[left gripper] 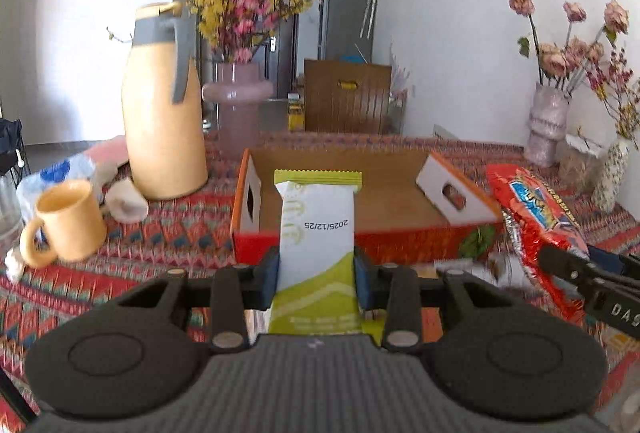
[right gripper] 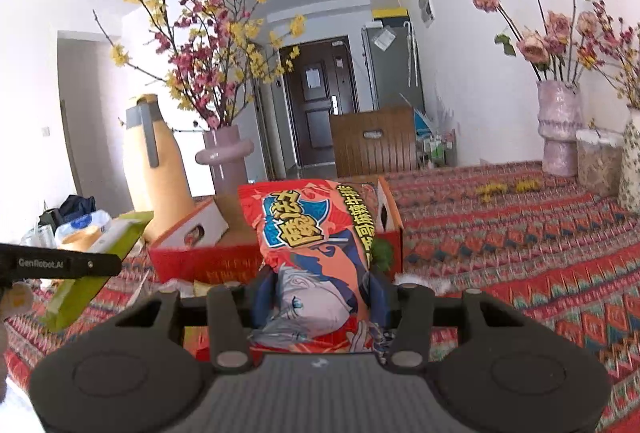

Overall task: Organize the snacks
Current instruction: 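Carry the bar and chip bag into the box and open both tools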

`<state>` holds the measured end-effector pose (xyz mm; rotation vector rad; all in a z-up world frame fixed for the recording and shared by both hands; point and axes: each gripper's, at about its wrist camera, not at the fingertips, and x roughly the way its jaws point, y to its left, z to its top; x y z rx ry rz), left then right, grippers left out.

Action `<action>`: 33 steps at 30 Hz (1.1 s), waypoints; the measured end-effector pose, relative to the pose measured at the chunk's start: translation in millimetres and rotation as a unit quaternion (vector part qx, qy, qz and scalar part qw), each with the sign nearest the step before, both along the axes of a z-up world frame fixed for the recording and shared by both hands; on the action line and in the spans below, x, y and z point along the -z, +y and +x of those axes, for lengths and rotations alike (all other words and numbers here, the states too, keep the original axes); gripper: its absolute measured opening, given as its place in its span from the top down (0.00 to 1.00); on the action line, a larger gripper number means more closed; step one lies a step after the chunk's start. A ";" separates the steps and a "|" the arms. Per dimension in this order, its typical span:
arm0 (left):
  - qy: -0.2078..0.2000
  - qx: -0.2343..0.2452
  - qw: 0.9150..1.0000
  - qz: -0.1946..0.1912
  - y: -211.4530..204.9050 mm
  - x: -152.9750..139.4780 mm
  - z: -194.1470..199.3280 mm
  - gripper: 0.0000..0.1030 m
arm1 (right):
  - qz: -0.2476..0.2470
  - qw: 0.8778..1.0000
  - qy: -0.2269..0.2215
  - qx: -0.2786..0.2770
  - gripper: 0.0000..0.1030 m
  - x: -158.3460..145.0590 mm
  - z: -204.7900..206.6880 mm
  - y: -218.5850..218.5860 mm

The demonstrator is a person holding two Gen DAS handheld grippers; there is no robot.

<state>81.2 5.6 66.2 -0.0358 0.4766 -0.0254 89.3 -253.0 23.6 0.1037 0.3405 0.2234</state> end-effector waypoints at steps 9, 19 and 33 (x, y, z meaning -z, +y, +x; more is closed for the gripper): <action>-0.008 -0.035 0.999 -0.006 0.7 -29.0 64.2 0.64 | 0.000 1.000 -0.010 0.014 0.54 -29.8 74.8 13.1; 0.019 -0.074 0.997 -0.005 9.4 -22.1 143.0 0.64 | -0.017 0.998 0.046 0.036 0.54 -41.0 170.3 27.2; 0.078 -0.098 0.992 0.014 2.7 19.7 198.3 0.61 | -0.053 0.988 0.139 0.033 0.54 -5.2 241.4 53.4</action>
